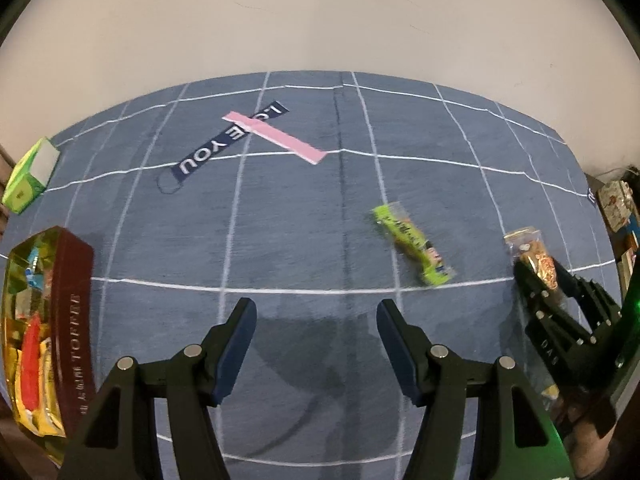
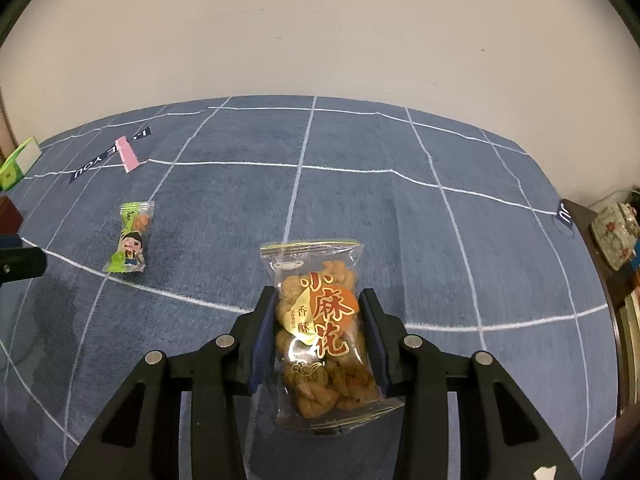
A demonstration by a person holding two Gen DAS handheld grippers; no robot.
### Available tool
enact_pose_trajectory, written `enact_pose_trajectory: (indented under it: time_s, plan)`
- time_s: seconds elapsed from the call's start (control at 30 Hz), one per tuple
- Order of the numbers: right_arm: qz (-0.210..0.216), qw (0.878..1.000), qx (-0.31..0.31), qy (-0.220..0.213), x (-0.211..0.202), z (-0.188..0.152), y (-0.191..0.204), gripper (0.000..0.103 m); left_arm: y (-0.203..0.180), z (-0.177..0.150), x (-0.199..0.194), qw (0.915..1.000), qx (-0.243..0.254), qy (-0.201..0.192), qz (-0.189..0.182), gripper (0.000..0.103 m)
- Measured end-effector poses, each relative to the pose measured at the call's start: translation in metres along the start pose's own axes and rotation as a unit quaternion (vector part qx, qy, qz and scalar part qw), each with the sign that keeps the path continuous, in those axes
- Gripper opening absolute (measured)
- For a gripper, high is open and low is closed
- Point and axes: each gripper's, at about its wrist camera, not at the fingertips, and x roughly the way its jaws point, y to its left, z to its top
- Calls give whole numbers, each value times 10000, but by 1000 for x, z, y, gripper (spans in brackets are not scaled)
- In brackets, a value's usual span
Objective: Organize snacks
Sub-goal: 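Move the left tool to the green stick candy and grasp it, then carry the green stick candy into the tin and open the left tool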
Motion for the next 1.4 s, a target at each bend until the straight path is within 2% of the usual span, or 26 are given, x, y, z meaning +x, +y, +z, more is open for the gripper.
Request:
enact_pose_trajectory:
  time_s: [0.23,0.4,0.67,0.9,1.0,1.03,1.07,1.1,1.2,1.3,1.4]
  plan:
    - [99,9999,70,19,1,1,-3,38,-14,9,15,9994,-179,230,-194,64]
    - [135,9999,100,24,1,2,-5,38,-16,20,16,9974,-519,241,-444,64]
    - [162,9998,109,26,1,2,-5,39,-30,36,25,9960,-692,311,-476,64]
    - [177,9998,106,28,1,2,-4,40,-39,38,40,9933,-850,444,-647,64]
    - [184,9998,108,29,0,2,-4,41,-44,38,45,9940,-794,464,-597,64]
    - [183,9998,111,28,-1,1,-4,41,-46,39,48,9942,-756,501,-573,59]
    - [185,9998,112,28,0,2,-4,41,-47,39,52,9942,-728,559,-557,45]
    - [184,9998,112,28,-1,2,-4,41,-48,38,55,9938,-712,640,-562,39]
    - [186,9998,116,30,-1,2,-4,41,-51,39,54,9951,-558,579,-572,33]
    - [185,9998,113,30,0,2,-4,41,-49,37,54,9956,-487,577,-552,24]
    - [185,9998,114,30,0,2,-4,41,-45,35,53,9965,-408,551,-478,23]
